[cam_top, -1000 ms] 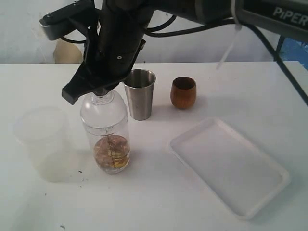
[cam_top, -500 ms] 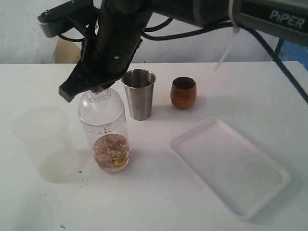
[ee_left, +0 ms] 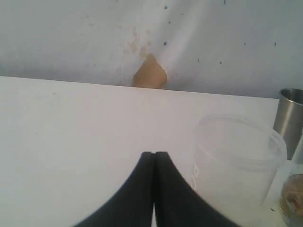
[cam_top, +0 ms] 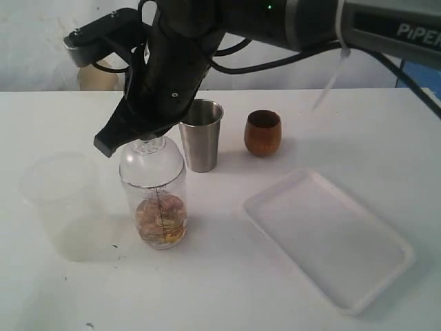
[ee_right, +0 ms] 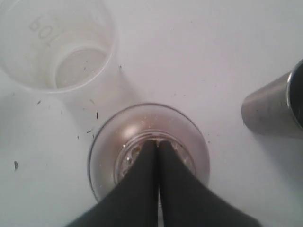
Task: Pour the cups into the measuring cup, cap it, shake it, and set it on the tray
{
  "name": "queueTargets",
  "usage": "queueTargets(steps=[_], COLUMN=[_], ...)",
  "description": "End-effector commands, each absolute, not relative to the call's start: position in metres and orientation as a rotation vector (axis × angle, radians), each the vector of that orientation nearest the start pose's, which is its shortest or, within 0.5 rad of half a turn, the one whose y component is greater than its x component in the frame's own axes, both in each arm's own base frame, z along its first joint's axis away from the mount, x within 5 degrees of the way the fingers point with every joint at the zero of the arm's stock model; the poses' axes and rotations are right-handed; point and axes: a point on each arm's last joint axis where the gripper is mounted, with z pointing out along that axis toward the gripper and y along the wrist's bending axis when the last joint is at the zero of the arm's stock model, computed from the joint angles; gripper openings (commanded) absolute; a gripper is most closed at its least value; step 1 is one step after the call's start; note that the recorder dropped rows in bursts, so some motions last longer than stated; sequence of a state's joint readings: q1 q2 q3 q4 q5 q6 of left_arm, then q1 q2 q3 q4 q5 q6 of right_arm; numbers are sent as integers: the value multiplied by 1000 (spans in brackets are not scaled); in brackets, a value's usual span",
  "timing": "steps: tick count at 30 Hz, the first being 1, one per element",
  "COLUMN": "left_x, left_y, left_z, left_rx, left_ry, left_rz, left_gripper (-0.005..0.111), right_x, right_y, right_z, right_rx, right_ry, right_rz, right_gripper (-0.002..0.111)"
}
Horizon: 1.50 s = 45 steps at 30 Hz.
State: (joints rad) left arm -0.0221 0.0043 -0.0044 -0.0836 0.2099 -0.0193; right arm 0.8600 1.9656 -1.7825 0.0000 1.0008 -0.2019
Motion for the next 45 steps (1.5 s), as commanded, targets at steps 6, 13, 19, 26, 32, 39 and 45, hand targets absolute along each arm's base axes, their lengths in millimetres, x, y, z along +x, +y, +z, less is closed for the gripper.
queueTargets(steps=[6,13,19,26,32,39,45], left_x=[56,56,56,56,56,56,56], left_y=[-3,-3,-3,-3,-3,-3,-3], left_z=[195,195,195,195,195,195,195], left_rx=[-53,-53,-53,-53,-53,-53,-53], left_ry=[1681,1681,1681,1681,1681,1681,1681], left_rz=[-106,-106,-106,-106,-106,-106,-106], left_gripper=[0,0,0,0,0,0,0], right_x=[276,277,283,275,270,261,241], right_y=[316,317,325,318,311,301,279], right_z=[224,261,300,340,373,396,427], right_rx=[-1550,-1499,-1437,-1396,-1305,-1282,-1243], right_ry=[2622,2430,2303,2209,2073,2007,1941], right_rz=[18,104,156,211,264,284,306], right_gripper=[0,14,49,57,57,57,57])
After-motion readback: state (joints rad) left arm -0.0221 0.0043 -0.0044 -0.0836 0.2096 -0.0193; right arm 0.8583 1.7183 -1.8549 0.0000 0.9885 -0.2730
